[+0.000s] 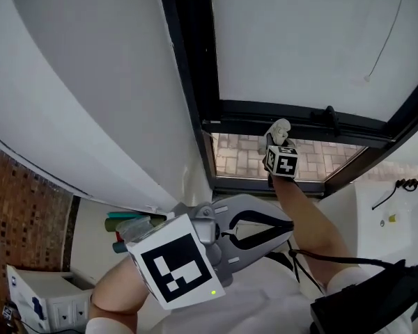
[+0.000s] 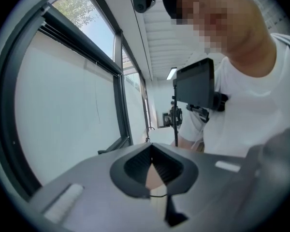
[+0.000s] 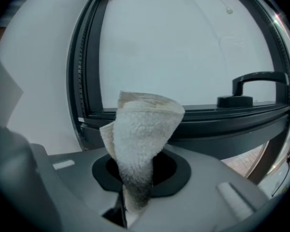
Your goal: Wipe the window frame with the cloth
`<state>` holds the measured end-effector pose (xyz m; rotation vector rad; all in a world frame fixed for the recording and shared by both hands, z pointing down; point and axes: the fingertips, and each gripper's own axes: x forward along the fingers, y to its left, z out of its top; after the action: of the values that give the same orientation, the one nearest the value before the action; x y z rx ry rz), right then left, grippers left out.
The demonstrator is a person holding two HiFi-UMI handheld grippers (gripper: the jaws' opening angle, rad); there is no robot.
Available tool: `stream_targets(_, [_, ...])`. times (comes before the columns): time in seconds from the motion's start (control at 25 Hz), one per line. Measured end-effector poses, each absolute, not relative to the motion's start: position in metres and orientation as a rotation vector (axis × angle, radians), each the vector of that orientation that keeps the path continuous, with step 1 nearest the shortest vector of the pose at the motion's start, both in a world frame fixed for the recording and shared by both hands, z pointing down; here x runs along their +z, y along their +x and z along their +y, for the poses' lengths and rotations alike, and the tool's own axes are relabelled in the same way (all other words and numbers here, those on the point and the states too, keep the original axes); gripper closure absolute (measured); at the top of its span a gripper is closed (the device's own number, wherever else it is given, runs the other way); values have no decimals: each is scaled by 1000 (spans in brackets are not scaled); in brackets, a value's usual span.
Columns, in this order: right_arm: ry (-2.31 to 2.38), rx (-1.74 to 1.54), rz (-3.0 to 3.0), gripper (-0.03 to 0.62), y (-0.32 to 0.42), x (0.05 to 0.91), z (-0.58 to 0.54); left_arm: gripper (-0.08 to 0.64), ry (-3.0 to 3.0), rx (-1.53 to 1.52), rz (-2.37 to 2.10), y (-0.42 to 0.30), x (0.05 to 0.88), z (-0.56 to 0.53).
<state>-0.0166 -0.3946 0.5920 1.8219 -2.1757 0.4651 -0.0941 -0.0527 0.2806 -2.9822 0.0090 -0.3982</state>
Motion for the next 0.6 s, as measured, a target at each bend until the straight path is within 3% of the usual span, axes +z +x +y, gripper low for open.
stream_targets(0.6, [1543, 534, -2358, 522, -158, 583, -402, 538, -3011, -385, 205, -126, 281, -48])
